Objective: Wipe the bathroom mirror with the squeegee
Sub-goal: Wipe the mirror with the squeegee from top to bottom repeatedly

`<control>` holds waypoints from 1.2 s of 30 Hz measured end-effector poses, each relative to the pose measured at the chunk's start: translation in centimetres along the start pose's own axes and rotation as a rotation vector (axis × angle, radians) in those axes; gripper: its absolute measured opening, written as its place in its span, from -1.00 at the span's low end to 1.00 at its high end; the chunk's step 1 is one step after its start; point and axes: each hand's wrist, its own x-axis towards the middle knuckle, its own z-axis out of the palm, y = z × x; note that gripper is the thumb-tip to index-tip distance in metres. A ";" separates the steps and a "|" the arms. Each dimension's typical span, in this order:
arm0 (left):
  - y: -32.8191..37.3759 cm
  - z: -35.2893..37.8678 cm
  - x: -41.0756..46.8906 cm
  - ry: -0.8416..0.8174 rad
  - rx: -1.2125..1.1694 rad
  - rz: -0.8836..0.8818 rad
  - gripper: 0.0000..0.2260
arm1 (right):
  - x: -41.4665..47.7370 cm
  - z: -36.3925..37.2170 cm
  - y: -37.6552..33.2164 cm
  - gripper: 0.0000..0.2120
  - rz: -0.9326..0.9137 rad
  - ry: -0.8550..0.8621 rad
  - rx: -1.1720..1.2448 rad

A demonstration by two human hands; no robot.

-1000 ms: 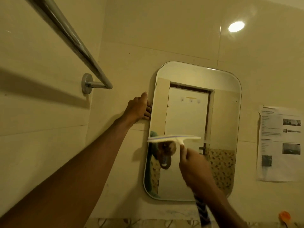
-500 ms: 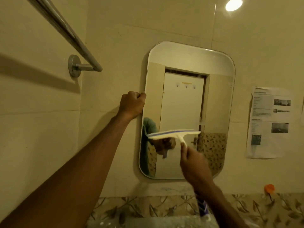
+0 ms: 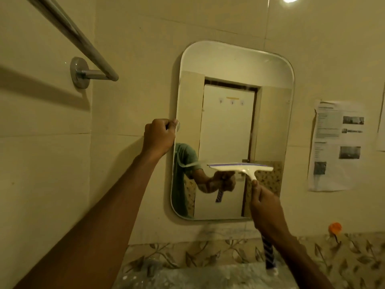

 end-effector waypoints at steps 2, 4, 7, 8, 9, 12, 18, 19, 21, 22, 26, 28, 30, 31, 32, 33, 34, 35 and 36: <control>0.0 0.0 -0.2 -0.008 -0.001 0.003 -0.63 | 1.9 -2.0 -0.3 -0.53 -0.002 -0.030 0.009; -0.1 0.0 -0.4 -0.003 0.007 0.008 -0.64 | 6.1 -4.8 -1.1 -0.52 -0.034 0.006 0.033; -0.1 0.0 -0.4 0.006 0.007 0.016 -0.65 | 11.4 -7.5 -2.7 -0.51 -0.079 0.100 0.056; -0.2 0.0 -0.4 0.009 0.000 0.013 -0.65 | 12.0 -7.4 -2.4 -0.51 -0.094 0.117 0.049; -0.3 0.1 -0.3 0.009 -0.008 0.010 -0.65 | 11.8 -7.0 -1.9 -0.52 -0.093 0.126 0.038; -0.4 0.2 -0.3 0.020 -0.006 0.013 -0.64 | 7.2 -3.6 1.9 -0.55 -0.066 0.140 0.027; 0.0 0.0 -0.6 0.021 -0.006 0.018 -0.64 | -0.8 -2.4 5.6 -0.53 0.094 0.013 0.003; 0.0 0.0 -0.7 0.026 -0.003 0.018 -0.65 | 0.2 -3.3 5.2 -0.52 0.090 -0.006 0.025; 0.1 0.0 -0.9 0.037 0.001 0.017 -0.66 | 3.9 -5.5 3.6 -0.49 0.043 0.000 0.048; 0.1 0.0 -0.9 0.038 -0.005 0.012 -0.66 | 6.2 -6.4 2.6 -0.48 0.020 0.026 0.048; 0.0 0.1 -0.7 0.023 -0.050 -0.029 -0.68 | 10.0 -6.4 1.0 -0.50 -0.044 0.130 0.077; -0.2 0.2 -0.6 0.025 -0.051 -0.028 -0.68 | 7.2 -4.3 3.4 -0.52 -0.021 0.117 0.065; -0.3 0.3 -0.6 0.028 -0.048 -0.026 -0.67 | 2.5 -1.9 6.4 -0.52 0.053 0.106 0.051; -0.3 0.3 -0.6 0.030 -0.044 -0.026 -0.66 | 0.0 -1.0 7.6 -0.48 0.094 0.099 0.038; -0.2 0.3 -0.6 0.033 -0.038 -0.024 -0.66 | -2.2 -0.5 8.4 -0.44 0.131 0.090 0.017; -0.1 0.2 -0.7 0.032 -0.034 -0.024 -0.66 | -3.8 -0.3 8.8 -0.41 0.166 0.081 -0.005; -0.1 0.2 -0.7 0.027 -0.037 -0.026 -0.65 | -4.7 -0.4 9.0 -0.40 0.193 0.072 -0.028; 0.0 0.1 -0.8 0.022 -0.044 -0.029 -0.66 | -4.8 -0.8 8.9 -0.41 0.205 0.055 -0.037; 0.0 0.1 -0.8 0.017 -0.048 -0.031 -0.66 | -4.1 -1.3 8.5 -0.44 0.199 0.027 -0.021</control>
